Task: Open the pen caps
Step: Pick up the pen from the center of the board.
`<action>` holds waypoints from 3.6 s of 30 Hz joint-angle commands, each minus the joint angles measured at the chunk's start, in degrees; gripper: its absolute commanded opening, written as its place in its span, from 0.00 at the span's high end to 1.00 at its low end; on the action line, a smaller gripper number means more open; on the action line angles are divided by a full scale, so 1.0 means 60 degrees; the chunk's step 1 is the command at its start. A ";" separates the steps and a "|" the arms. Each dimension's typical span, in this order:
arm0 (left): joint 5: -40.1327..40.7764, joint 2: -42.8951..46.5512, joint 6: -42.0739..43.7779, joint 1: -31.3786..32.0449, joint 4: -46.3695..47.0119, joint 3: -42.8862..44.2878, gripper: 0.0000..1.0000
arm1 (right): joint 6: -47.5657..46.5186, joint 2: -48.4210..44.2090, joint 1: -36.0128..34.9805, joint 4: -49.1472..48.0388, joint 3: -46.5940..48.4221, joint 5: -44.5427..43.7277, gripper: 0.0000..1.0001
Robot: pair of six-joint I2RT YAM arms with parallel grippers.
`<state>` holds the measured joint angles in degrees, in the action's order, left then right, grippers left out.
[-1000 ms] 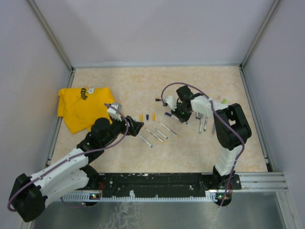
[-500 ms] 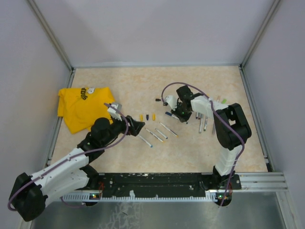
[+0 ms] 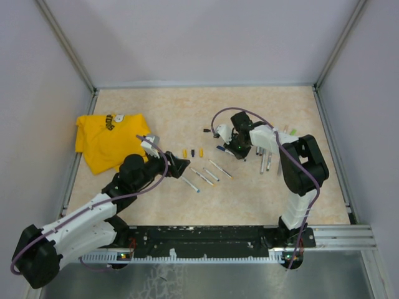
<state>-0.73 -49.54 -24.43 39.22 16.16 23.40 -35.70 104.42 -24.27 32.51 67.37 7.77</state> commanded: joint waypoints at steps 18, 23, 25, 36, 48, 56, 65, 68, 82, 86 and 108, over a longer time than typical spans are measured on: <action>-0.0296 -0.0343 -0.0182 -0.0048 0.0730 -0.0175 0.00 | 0.0148 0.0049 -0.0084 -0.0158 -0.0051 -0.0124 0.82; -0.0416 -0.0614 -0.0264 -0.0055 0.0979 -0.0185 0.01 | 0.0158 0.0014 -0.0100 -0.0243 -0.0117 -0.0039 0.82; -0.0455 -0.0699 -0.0296 -0.0048 0.1062 -0.0186 0.00 | 0.0151 0.0027 -0.0113 -0.0282 -0.0145 -0.0041 0.82; -0.0667 -0.1192 -0.0466 -0.0051 0.1550 -0.0171 0.00 | 0.0188 0.0101 -0.0318 -0.0449 -0.0228 -0.0152 0.82; -0.0923 -0.1583 -0.0657 -0.0084 0.1912 -0.0154 0.00 | 0.0268 0.0112 -0.0342 -0.0482 -0.0243 -0.0001 0.77; -0.1010 -0.1676 -0.0745 -0.0106 0.2048 -0.0191 0.00 | 0.0275 0.0199 -0.0335 -0.0391 -0.0206 0.0082 0.86; -0.1239 -0.1836 -0.0903 -0.0186 0.2375 -0.0301 0.01 | 0.0304 -0.0573 -0.0336 -0.0661 -0.0382 0.0418 1.00; -0.1360 -0.1912 -0.0971 -0.0247 0.2533 -0.0314 0.01 | 0.0315 -0.0936 -0.0295 -0.0735 -0.0451 0.0635 1.00; -0.1866 -0.2100 -0.1303 -0.0444 0.3714 -0.0545 0.01 | 0.0607 -0.2192 0.0348 -0.0600 -0.0490 0.2664 1.00; -0.2063 -0.2197 -0.1396 -0.0560 0.4037 -0.0570 0.01 | 0.0673 -0.2402 0.0490 -0.0556 -0.0461 0.3264 1.00; -0.3023 -0.2489 -0.2434 -0.1293 0.6022 -0.1187 0.01 | 0.1643 -0.3301 0.0630 -0.0875 -0.1072 0.5036 1.00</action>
<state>-17.58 -63.70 -37.36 31.73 46.63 17.17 -27.09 87.37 -21.12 29.65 61.67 35.18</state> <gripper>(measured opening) 0.988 0.038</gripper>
